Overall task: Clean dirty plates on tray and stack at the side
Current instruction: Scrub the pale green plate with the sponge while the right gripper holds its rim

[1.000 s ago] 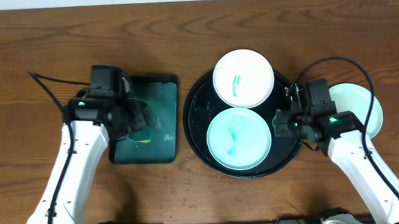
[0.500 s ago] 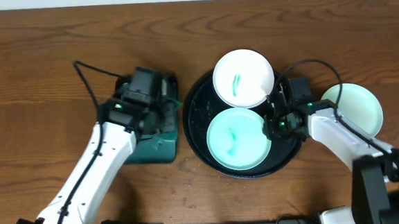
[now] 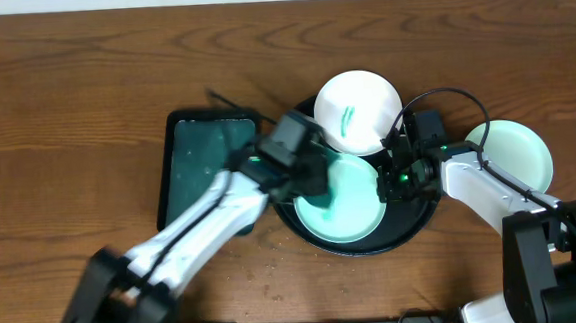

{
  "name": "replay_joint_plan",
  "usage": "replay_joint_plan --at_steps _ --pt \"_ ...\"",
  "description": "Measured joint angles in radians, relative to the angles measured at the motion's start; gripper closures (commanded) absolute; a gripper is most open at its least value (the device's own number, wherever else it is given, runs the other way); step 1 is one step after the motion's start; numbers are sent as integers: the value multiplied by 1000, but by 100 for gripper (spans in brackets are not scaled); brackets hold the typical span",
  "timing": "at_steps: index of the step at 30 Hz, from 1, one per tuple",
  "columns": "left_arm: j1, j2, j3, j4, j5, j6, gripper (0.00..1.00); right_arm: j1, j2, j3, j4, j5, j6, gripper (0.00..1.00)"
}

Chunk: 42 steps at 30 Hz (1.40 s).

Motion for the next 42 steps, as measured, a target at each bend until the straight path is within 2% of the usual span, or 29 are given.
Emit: replay_joint_plan --at_steps 5,9,16,21,24,28,31,38,42 --pt "-72 168 0 101 62 -72 92 0 0 2 -6 2 1 99" --pt "-81 223 5 92 57 -88 93 0 0 2 -7 2 1 99" --pt "-82 215 56 -120 -178 -111 93 1 3 2 -18 -18 2 99" --pt "-69 214 56 -113 -220 -109 93 2 3 2 -23 -22 6 99" --pt "-58 215 43 -34 -157 -97 93 3 3 2 -24 -22 8 99" --pt "-47 253 34 156 9 -87 93 3 3 2 -25 -21 12 99" --pt "-63 283 34 229 90 -87 93 2 3 2 -28 -19 13 99" --pt "-92 294 37 231 146 -74 93 3 3 3 -31 -18 13 99" --pt "-91 293 71 126 103 -58 93 3 3 3 -32 -18 13 99"
